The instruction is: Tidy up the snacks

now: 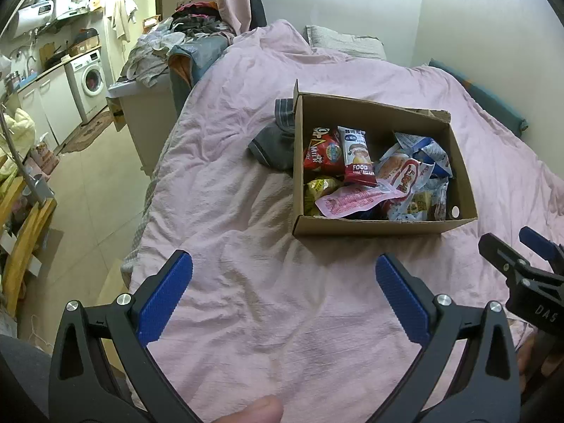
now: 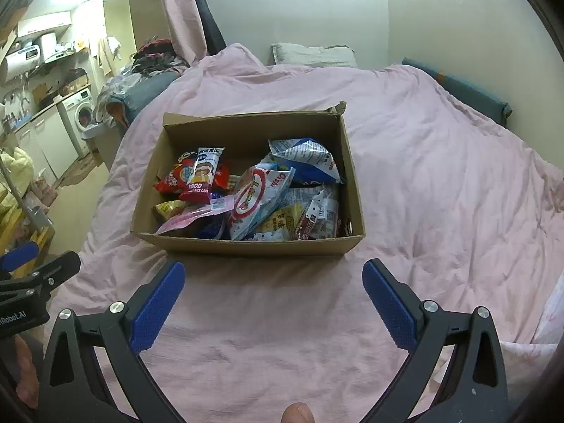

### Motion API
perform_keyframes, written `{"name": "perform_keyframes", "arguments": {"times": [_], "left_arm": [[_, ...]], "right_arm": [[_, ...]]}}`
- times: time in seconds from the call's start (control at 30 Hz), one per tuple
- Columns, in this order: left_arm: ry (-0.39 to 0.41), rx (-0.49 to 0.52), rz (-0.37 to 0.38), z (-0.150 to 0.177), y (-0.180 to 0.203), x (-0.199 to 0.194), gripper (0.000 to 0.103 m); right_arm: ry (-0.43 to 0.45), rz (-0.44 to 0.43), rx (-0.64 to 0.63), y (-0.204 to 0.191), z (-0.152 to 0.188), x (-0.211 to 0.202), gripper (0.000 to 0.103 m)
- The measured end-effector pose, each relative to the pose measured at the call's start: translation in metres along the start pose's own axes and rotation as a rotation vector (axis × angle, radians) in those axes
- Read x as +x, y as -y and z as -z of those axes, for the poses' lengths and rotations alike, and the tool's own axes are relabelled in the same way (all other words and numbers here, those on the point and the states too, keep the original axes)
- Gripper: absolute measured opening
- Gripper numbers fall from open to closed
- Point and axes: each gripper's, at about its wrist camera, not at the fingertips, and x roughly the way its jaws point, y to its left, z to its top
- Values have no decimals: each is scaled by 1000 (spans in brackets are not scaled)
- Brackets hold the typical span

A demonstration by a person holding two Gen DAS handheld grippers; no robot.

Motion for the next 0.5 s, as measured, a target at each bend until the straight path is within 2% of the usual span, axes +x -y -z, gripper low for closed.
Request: {"name": "perform_keyframes", "arguments": {"times": [0.5], "left_arm": [[-3, 1, -1, 1, -1, 1, 103]], "right_arm": [[3, 8, -9, -1, 0, -1, 103]]}}
